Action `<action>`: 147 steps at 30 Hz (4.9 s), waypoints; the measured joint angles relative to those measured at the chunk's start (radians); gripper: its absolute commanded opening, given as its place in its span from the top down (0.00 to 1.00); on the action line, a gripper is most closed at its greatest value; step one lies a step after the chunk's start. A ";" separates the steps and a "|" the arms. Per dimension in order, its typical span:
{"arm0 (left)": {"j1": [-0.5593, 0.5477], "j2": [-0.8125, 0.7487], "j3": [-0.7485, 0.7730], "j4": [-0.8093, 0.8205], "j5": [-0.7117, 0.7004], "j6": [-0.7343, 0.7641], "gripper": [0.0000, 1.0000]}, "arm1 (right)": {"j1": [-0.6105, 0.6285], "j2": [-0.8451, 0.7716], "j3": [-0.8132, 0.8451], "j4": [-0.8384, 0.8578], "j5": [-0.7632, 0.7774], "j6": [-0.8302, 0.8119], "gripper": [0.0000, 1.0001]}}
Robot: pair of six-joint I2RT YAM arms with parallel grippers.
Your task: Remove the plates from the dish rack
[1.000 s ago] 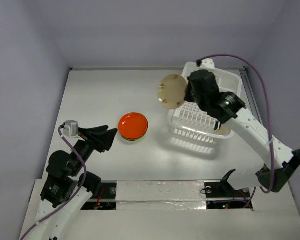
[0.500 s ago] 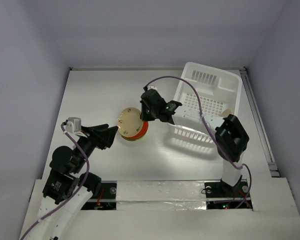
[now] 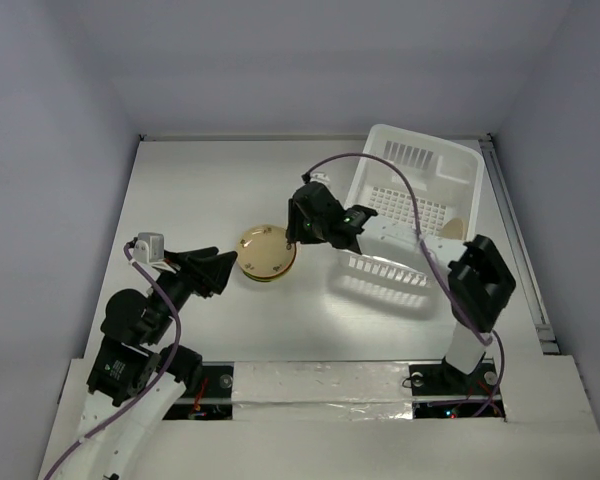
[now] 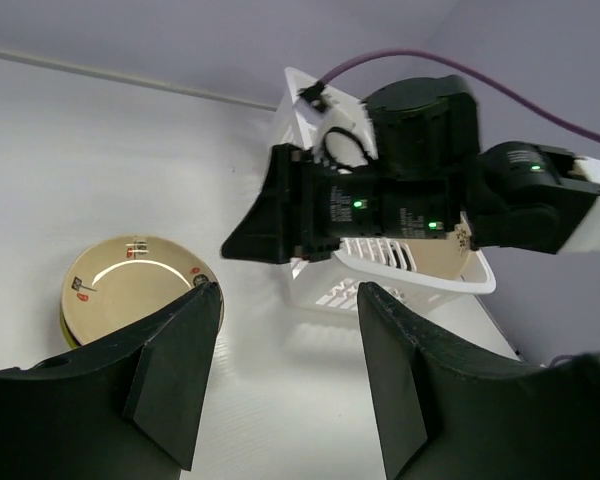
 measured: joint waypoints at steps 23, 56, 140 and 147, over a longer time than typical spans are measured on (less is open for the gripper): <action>-0.004 -0.048 0.000 0.010 0.014 0.000 0.47 | -0.606 -0.692 -0.241 -0.527 0.449 -0.024 0.59; -0.019 -0.066 0.000 0.010 0.003 0.000 0.46 | -0.700 -0.380 -0.179 -0.608 0.467 -0.289 1.00; 0.119 0.103 0.000 0.011 0.046 0.009 0.45 | 0.013 -0.239 -0.084 0.084 0.037 -0.114 1.00; 0.124 0.116 0.000 0.010 0.053 0.021 0.39 | 0.063 -0.700 -0.228 0.156 0.094 -0.150 0.98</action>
